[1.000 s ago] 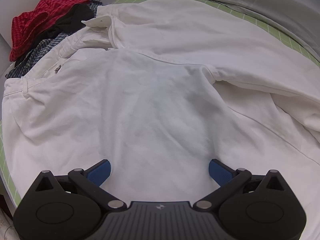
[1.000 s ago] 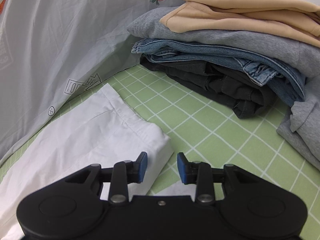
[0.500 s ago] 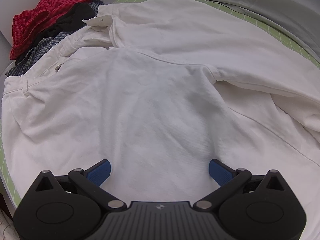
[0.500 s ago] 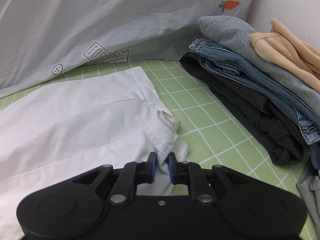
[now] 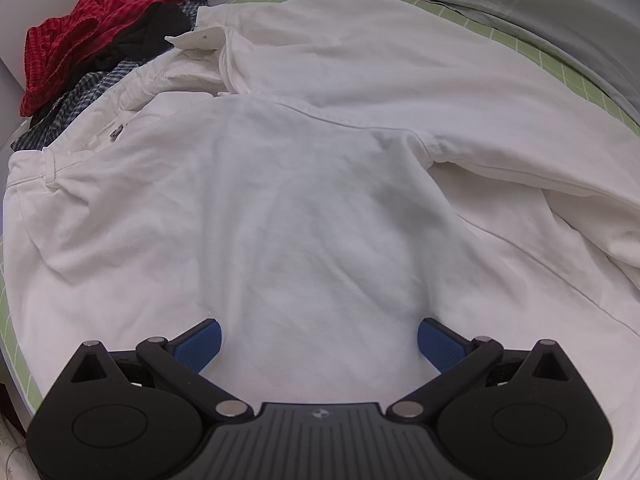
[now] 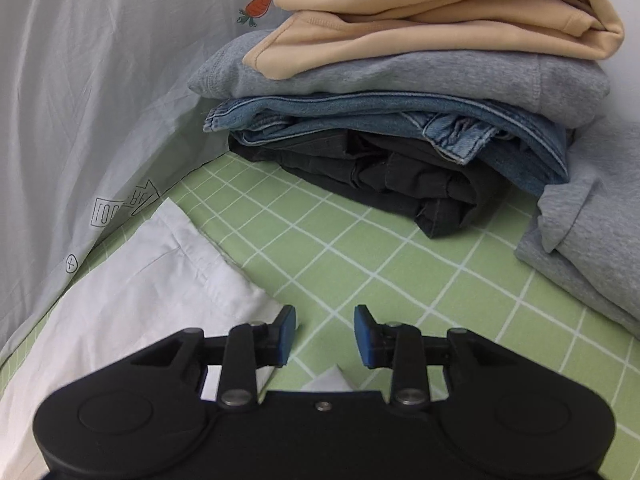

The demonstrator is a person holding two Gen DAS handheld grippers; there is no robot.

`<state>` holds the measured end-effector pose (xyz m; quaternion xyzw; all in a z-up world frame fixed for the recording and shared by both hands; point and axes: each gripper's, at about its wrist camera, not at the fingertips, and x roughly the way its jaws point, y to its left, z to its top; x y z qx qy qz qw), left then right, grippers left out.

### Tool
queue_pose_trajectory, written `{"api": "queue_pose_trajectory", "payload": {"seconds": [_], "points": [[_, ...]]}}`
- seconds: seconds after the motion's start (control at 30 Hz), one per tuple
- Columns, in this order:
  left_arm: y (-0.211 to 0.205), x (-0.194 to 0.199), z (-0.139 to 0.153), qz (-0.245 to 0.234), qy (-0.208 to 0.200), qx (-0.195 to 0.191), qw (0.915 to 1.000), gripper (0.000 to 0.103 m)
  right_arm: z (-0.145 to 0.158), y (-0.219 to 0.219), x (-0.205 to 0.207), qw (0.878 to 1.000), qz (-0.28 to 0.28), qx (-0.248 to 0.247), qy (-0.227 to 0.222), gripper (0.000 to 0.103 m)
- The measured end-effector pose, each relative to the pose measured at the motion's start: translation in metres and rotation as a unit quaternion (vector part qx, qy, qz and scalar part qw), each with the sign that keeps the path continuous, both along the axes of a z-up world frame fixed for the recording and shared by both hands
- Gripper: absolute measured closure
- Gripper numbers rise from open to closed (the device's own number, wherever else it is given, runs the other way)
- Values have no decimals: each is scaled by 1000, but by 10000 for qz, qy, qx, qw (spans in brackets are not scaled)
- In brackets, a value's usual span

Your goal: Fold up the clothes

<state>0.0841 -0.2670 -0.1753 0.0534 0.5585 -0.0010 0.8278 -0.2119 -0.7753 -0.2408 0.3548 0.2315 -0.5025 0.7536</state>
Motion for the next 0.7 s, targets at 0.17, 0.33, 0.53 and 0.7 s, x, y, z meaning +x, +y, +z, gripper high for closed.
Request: {"api": "queue_pose_trajectory", "payload": {"seconds": [0.17,0.33,0.53,0.7], "points": [[-1,-1,0,-12,-2,37,10000,0,-7,5,27,9995,279,4,115,63],[0,0,0,-4,9,21,10000,0,-8,6,44,9963,630,-229,538,79],[0,0,0,0,6,3,10000,0,-3,16,30,9968,404,-186,668,98],[-1,1,-1,11,20,-13,10000,0,2,27,26,9926,416,-303,1098,96]]}}
